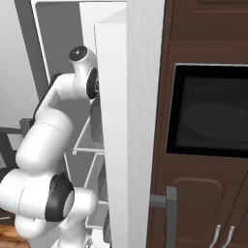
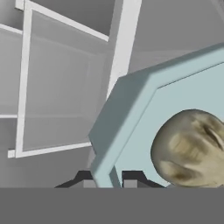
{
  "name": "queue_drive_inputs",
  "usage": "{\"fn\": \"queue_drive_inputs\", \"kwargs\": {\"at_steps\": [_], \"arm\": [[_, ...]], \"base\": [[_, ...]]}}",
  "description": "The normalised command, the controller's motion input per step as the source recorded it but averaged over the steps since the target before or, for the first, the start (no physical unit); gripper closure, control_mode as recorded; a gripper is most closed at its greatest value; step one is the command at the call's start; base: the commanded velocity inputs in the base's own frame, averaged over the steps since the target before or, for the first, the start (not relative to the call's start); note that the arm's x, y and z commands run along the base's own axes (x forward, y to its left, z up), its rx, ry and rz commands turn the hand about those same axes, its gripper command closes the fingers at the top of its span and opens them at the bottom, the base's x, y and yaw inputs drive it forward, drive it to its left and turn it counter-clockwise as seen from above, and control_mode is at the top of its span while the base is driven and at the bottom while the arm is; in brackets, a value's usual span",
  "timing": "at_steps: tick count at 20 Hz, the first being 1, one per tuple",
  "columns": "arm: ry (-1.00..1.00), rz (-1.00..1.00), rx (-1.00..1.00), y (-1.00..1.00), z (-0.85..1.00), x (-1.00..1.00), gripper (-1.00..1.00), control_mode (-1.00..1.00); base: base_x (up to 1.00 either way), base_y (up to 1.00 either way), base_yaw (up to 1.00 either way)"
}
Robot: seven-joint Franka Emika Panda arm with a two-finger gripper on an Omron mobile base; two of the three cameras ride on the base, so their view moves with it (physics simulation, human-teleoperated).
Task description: Place two dumplings into each of the tupperware containers and then place the containers in the fridge.
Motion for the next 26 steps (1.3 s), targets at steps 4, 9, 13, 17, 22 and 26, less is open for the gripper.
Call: {"fn": "queue_drive_inputs", "kwargs": {"at_steps": [4,9,13,17,22,26], "arm": [[0.01,0.04,0.01,0.00,-0.47,0.67,1.00,-1.00],[-0.01,0.01,0.02,0.00,-0.24,0.53,1.00,-1.00],[-0.01,0.00,0.00,0.01,-0.13,0.38,-1.00,-1.00],[0.00,0.00,0.00,0.00,0.00,0.02,-1.00,-1.00],[-0.13,0.00,0.03,0.00,0.00,-0.20,-1.00,-1.00],[-0.17,0.00,0.04,-0.01,0.00,-0.61,-1.00,-1.00]], "base": [[0.00,0.00,0.00],[0.00,0.00,0.00],[0.00,0.00,0.00],[0.00,0.00,0.00],[0.00,0.00,0.00],[0.00,0.00,0.00]]}}
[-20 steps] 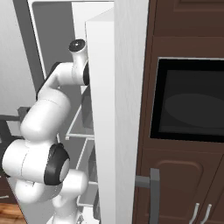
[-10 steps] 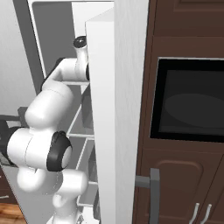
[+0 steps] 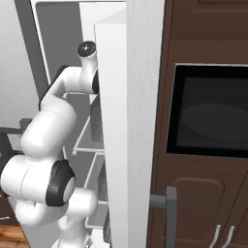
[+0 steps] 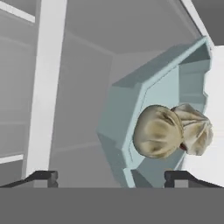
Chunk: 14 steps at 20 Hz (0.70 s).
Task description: Place two dumplings into each of the tupperware containers and then place the containers in the fridge.
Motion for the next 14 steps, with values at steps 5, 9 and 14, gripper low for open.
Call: {"fn": "queue_drive_inputs", "kwargs": {"at_steps": [5,9,14], "arm": [[-0.10,0.00,0.05,-0.09,0.23,-0.86,-1.00,-1.00],[0.03,0.00,0.04,0.00,0.45,-0.80,-1.00,-1.00],[0.15,-0.02,0.11,0.16,0.30,-0.84,-1.00,-1.00]], "base": [[0.00,0.00,0.00],[0.00,0.00,0.00],[0.00,0.00,0.00]]}}
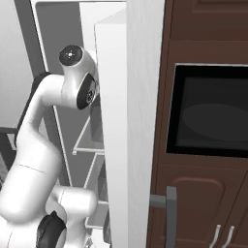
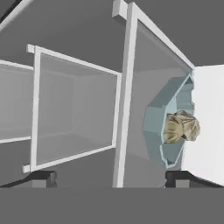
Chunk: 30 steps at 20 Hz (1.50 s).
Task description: Place two dumplings into each of the tupperware containers and then place the containers in the fridge.
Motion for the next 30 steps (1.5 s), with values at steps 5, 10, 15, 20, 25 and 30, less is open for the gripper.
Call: {"fn": "queue_drive_inputs", "kwargs": {"at_steps": [5,10,15,20,25,30], "arm": [[0.17,-0.19,0.09,0.39,0.14,-0.70,-1.00,-1.00],[0.14,-0.55,0.14,0.17,0.00,-0.91,-1.00,-1.00],[0.00,-0.73,0.24,0.12,-0.03,-0.84,-1.00,-1.00],[0.01,-0.80,0.25,0.04,-0.02,-0.69,-1.00,-1.00],[-0.02,-0.72,0.35,0.11,-0.26,-0.91,-1.00,-1.00],[-0.11,-0.41,0.29,0.57,-0.25,-0.23,-1.00,-1.00]], "base": [[0.00,0.00,0.00],[0.00,0.00,0.00],[0.00,0.00,0.00],[0.00,0.00,0.00],[0.00,0.00,0.00],[0.00,0.00,0.00]]}}
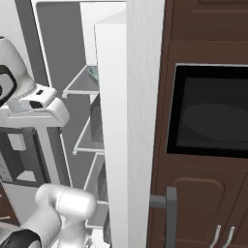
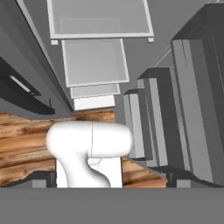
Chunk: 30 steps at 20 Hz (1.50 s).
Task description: Place two dumplings into each of the tupperware containers and then place the containers in the fridge.
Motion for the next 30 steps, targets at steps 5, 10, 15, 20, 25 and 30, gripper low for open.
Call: {"fn": "queue_drive_inputs", "kwargs": {"at_steps": [5,10,15,20,25,30], "arm": [[-0.01,-0.01,0.08,-0.13,-0.26,-0.34,-1.00,-1.00],[-0.03,0.04,0.06,-0.05,-0.46,-0.47,-1.00,-1.00],[0.00,0.00,0.16,0.00,-0.08,-0.18,-1.00,-1.00],[0.00,0.00,0.00,0.05,0.00,0.00,-1.00,-1.00],[0.00,0.00,0.00,0.00,0.00,0.00,-1.00,1.00],[0.00,0.00,0.00,0.00,0.00,0.00,-1.00,1.00]], "base": [[0.00,0.00,0.00],[0.00,0.00,0.00],[0.00,0.00,0.00],[0.00,0.00,0.00],[-0.77,0.77,0.19],[-0.58,0.81,0.85]]}}
